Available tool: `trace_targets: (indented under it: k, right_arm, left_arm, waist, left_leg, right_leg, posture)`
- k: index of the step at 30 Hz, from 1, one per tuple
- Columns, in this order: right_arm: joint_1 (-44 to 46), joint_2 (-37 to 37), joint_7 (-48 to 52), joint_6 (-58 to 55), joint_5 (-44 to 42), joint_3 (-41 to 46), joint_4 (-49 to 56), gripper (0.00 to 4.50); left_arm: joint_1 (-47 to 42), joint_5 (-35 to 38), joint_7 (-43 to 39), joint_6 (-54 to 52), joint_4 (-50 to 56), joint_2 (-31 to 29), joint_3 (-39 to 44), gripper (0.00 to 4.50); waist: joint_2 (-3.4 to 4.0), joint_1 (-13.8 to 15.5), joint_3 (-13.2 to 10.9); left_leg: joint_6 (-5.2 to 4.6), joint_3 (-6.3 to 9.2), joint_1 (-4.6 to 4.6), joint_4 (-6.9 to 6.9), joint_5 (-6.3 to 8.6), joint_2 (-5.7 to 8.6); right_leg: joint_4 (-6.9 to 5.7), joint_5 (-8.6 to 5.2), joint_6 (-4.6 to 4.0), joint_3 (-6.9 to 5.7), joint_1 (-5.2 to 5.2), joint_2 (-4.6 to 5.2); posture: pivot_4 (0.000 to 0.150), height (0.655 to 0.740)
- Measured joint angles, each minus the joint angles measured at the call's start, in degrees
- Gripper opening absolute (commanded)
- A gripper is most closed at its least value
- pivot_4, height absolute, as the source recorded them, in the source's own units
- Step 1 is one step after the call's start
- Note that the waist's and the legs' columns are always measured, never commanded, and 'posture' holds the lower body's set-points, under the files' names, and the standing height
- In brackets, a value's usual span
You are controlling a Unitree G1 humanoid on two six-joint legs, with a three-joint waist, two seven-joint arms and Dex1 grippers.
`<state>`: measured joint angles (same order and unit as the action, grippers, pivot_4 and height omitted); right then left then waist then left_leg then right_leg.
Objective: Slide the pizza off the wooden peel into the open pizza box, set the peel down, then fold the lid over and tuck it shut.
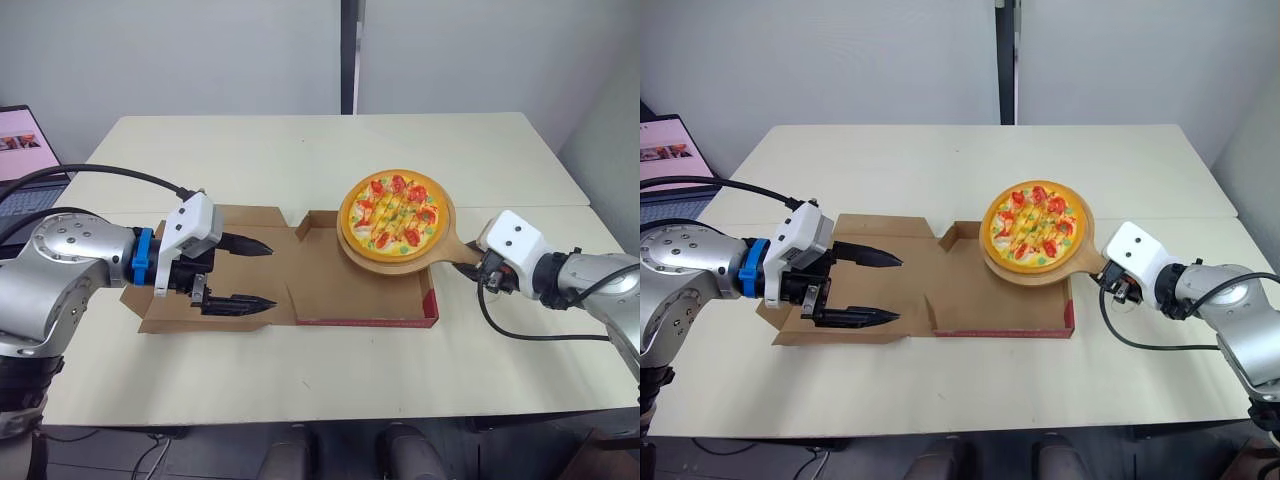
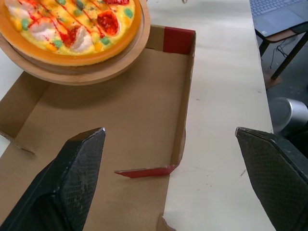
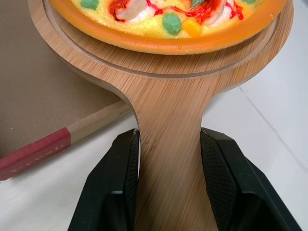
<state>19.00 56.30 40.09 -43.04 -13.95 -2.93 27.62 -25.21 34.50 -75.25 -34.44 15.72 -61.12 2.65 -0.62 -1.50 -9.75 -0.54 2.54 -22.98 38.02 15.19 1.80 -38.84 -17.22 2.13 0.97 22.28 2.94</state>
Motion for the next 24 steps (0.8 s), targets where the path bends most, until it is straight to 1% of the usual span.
trace_targets:
  k: [12,16,24]
  right_arm:
    - [0.0,1.9,4.5,10.2,8.2,-0.8,-5.6,1.59]
    - [0.0,1.9,5.0,11.3,9.0,-0.8,-6.1,1.59]
    - [1.9,1.8,4.4,13.7,13.7,-0.8,-8.6,1.59]
  left_arm:
    - [0.6,-0.7,-0.4,0.1,0.0,-0.1,0.0,4.50]
    - [0.8,-0.7,-0.5,0.2,0.0,-0.1,0.0,4.50]
    - [0.9,-1.2,-0.8,1.8,-0.3,-0.1,0.0,4.50]
  waist:
    - [0.00,0.0,0.0]
    - [0.00,0.0,0.0]
    - [0.00,0.0,0.0]
  left_leg:
    - [0.00,-0.01,0.01,0.01,0.00,0.00]
    - [0.00,-0.01,0.01,0.01,0.00,0.00]
    - [0.00,-0.01,0.02,0.02,0.00,0.00]
  right_leg:
    - [-0.02,0.00,0.00,0.00,0.00,0.00]
    - [-0.03,0.00,0.00,0.00,0.00,0.00]
    - [-0.04,0.00,0.00,0.00,0.00,0.00]
  posture:
    - [0.150,0.7318]
    - [0.150,0.7318]
    - [0.150,0.7318]
